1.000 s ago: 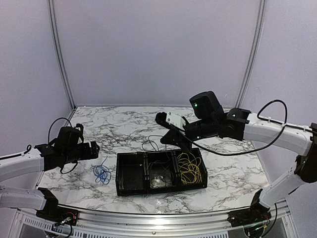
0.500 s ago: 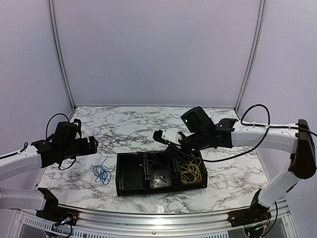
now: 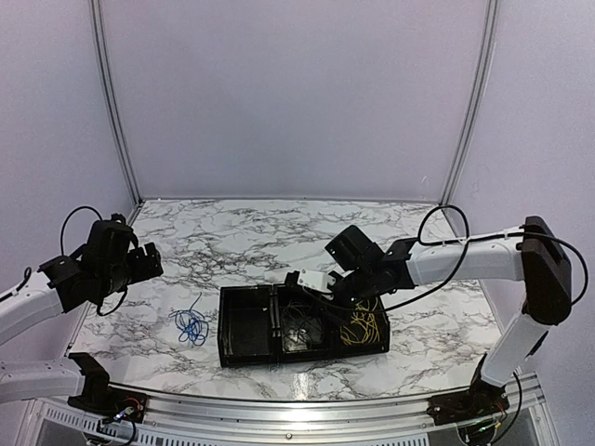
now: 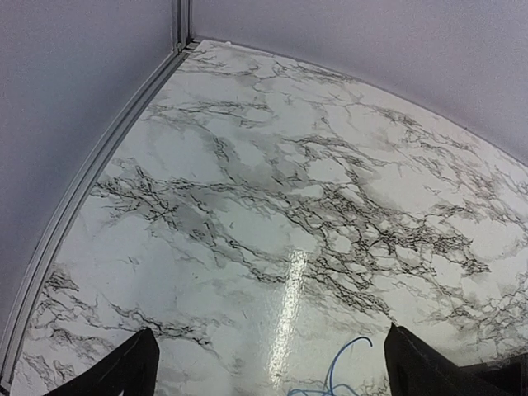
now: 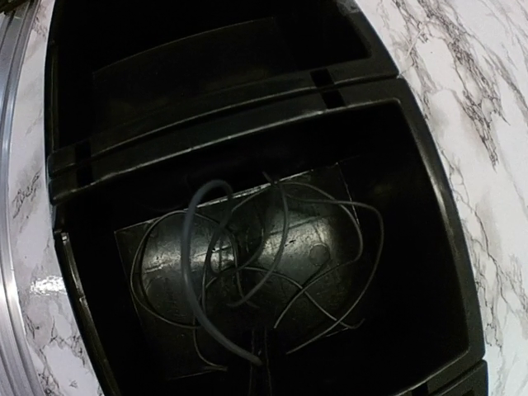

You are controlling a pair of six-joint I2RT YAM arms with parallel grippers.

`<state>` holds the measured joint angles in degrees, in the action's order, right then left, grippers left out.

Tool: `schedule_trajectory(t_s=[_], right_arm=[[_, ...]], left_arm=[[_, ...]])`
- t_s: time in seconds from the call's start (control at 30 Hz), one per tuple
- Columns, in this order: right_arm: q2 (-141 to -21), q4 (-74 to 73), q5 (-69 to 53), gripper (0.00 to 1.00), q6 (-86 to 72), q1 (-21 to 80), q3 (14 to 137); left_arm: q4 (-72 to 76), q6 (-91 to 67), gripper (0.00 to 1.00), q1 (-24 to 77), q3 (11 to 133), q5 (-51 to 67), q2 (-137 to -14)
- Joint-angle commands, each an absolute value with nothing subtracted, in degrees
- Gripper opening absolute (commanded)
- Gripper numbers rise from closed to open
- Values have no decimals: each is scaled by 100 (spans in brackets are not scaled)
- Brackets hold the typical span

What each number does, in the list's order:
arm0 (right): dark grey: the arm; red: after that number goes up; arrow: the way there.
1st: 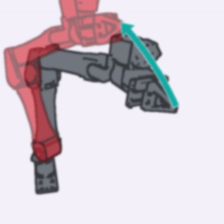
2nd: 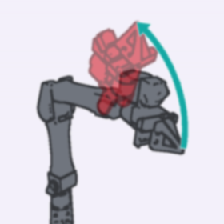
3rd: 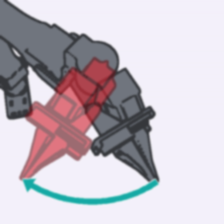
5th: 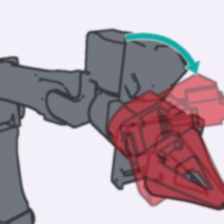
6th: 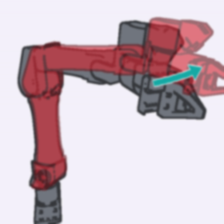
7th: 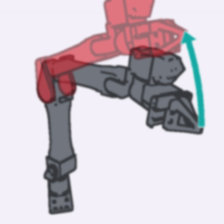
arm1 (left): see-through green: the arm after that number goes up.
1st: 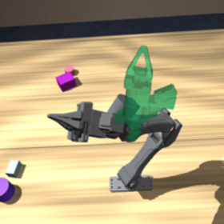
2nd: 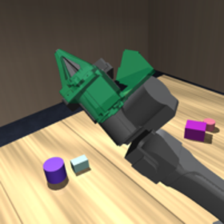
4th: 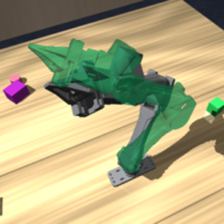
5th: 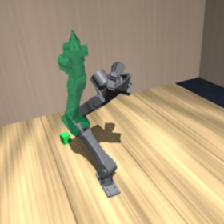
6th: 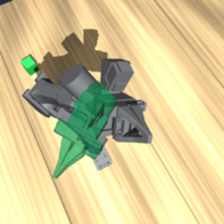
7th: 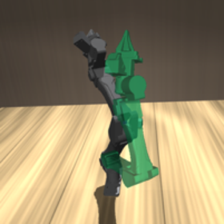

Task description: Untangle the cables

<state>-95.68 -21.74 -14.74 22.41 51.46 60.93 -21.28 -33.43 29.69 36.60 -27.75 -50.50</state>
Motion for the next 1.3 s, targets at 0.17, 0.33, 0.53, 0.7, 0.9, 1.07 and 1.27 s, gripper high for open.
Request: schedule_trajectory(t_s=[0.17,0.33,0.53,0.7,0.9,1.07,1.27], right_arm=[[-9493,-2813,-1172,41,2562,5124,6954],[-8974,-3514,-1132,56,2894,5110,7125],[-8352,-3412,-1252,61,2867,5112,7110],[-8158,-3324,-1317,61,2921,5111,7190],[-8000,-3184,-1194,61,3054,5116,7258],[-7831,-3133,-1177,61,3114,5112,7174],[-7627,-3103,-1169,62,3160,5110,6941]], left_arm=[[-2207,-2820,88,2953,3428,-1888,-4668],[-2289,-3245,69,2953,3344,-811,-4976],[-2078,-3528,62,2962,3275,-204,-5447],[-2122,-2949,57,2962,3890,-98,-6436],[-2358,-2402,54,2962,4678,-247,-7816],[-2564,-2141,50,2962,5134,-64,-8734],[-2566,-2238,42,2962,5437,-122,-9229]])
